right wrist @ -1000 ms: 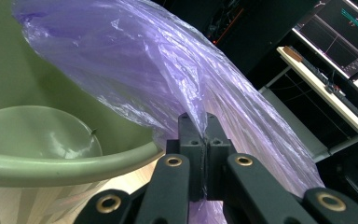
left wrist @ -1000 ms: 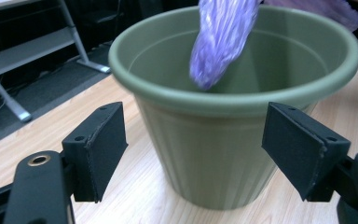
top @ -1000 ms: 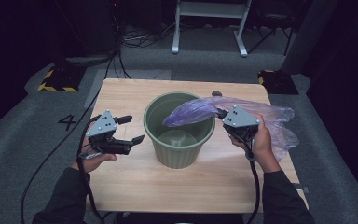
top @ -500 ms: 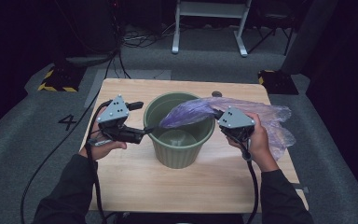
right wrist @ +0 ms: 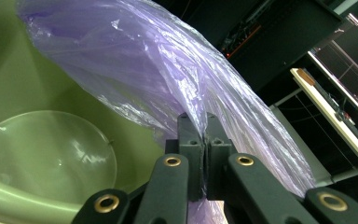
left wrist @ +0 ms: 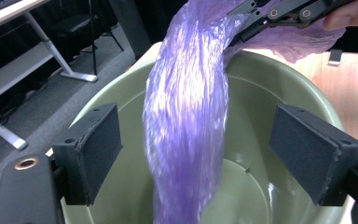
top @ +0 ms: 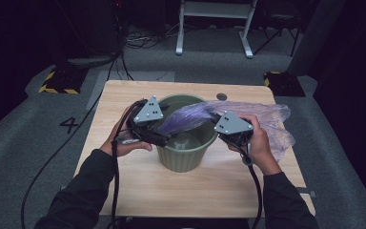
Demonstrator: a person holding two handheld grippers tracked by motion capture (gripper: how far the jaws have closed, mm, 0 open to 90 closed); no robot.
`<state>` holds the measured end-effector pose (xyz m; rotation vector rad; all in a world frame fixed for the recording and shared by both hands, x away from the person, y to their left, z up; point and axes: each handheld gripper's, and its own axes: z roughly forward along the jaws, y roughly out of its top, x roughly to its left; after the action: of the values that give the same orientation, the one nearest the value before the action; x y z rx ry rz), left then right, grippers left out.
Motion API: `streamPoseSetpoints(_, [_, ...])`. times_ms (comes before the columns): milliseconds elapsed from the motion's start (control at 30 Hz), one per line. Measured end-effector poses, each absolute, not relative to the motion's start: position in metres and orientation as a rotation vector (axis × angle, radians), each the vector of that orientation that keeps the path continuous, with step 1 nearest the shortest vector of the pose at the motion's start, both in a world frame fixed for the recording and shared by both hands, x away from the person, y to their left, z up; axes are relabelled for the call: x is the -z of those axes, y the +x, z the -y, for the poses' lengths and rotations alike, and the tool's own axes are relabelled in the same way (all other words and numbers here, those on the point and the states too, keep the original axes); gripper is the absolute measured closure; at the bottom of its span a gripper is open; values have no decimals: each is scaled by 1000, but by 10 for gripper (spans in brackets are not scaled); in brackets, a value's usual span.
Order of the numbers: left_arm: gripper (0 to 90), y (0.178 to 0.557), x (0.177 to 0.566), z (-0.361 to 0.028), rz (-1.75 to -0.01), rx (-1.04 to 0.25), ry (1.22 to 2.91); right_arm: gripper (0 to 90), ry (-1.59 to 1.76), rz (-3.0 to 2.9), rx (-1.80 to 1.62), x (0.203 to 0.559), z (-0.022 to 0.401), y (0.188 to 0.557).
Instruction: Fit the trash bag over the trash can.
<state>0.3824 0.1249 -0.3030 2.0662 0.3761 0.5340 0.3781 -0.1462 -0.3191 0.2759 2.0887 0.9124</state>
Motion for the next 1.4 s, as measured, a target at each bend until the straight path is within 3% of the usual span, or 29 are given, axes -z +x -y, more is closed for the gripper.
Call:
streamPoseSetpoints(300, [207,393,310,-106,-367,-470,2130,885,207,-2104,-919,317,138,372])
streamPoseSetpoints(467, [403,395,311,-100,-385,-540,2158,878,172,-2106,-957,314,139,367])
streamPoseSetpoints(500, [403,396,311,-99,-389,-550,2164,878,172,-2106,-957,314,139,367])
streamPoseSetpoints(533, [515,396,312,-99,-391,-564,2165,870,166,-2106,-964,314,140,366])
streamPoseSetpoints(633, [667,398,312,-98,-390,-592,2181,849,157,-2107,-986,314,140,365])
streamPoseSetpoints(800, [847,398,312,-96,-371,-635,2199,796,148,-2106,-1021,315,142,363])
streamPoseSetpoints(900, [870,399,314,-96,-380,-647,2217,721,157,-2101,-1051,314,146,361])
streamPoseSetpoints(933, [877,399,314,-97,-385,-655,2219,590,187,-2102,-1076,314,151,362])
streamPoseSetpoints(1000, [879,400,315,-100,-406,-642,2205,550,200,-2107,-1087,314,154,362])
streamPoseSetpoints(1067, [882,401,315,-105,-421,-645,2194,423,258,-2132,-1118,314,165,362])
streamPoseSetpoints(1400, [886,405,318,-111,-440,-641,2166,293,368,-2086,-1126,321,195,351])
